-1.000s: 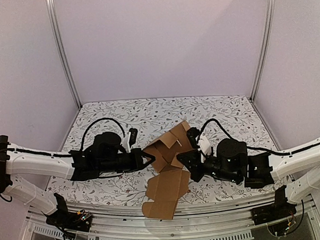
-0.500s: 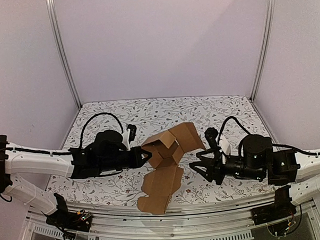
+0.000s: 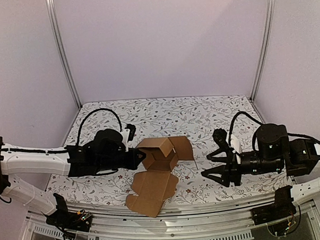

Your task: Fold the paper box

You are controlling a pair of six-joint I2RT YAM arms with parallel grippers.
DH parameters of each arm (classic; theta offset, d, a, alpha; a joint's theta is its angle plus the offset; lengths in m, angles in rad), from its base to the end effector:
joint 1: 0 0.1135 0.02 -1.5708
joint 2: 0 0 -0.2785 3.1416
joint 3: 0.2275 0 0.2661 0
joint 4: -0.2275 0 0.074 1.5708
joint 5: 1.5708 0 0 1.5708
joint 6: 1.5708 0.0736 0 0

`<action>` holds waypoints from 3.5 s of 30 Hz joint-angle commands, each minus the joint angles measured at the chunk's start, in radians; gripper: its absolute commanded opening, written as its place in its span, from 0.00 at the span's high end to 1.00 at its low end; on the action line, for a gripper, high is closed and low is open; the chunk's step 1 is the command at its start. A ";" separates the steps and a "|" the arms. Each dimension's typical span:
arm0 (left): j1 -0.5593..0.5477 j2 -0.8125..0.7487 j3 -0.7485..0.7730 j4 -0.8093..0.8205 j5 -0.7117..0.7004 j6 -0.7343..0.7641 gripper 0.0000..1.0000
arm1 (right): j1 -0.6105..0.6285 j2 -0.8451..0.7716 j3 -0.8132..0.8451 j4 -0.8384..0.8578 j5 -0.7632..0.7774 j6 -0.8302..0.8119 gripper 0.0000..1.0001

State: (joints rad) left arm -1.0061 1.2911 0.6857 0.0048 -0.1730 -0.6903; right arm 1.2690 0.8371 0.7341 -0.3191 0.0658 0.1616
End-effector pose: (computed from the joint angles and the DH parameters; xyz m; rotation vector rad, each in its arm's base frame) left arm 0.1773 -0.2562 0.2002 0.2542 2.2551 -0.7663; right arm 0.0736 0.2201 0.2930 -1.0639 1.8059 0.8373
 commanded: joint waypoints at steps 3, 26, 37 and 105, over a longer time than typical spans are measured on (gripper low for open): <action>0.014 -0.052 0.020 -0.061 0.011 0.089 1.00 | 0.000 0.024 0.058 -0.071 0.112 -0.042 0.41; 0.014 -0.072 -0.009 -0.026 0.038 0.155 1.00 | -0.094 0.388 0.188 0.123 -0.130 -0.082 0.51; 0.013 -0.061 -0.005 -0.045 -0.022 0.120 1.00 | -0.094 0.532 0.270 0.174 -0.128 -0.079 0.56; -0.097 0.093 0.116 -0.223 -0.355 -0.244 1.00 | 0.042 1.088 0.536 0.480 0.715 0.163 0.98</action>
State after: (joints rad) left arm -1.0786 1.3697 0.7704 -0.2451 -0.5579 -0.9257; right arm 1.2827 1.8942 1.2278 0.1043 0.7738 0.3191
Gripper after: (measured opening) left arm 0.032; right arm 0.083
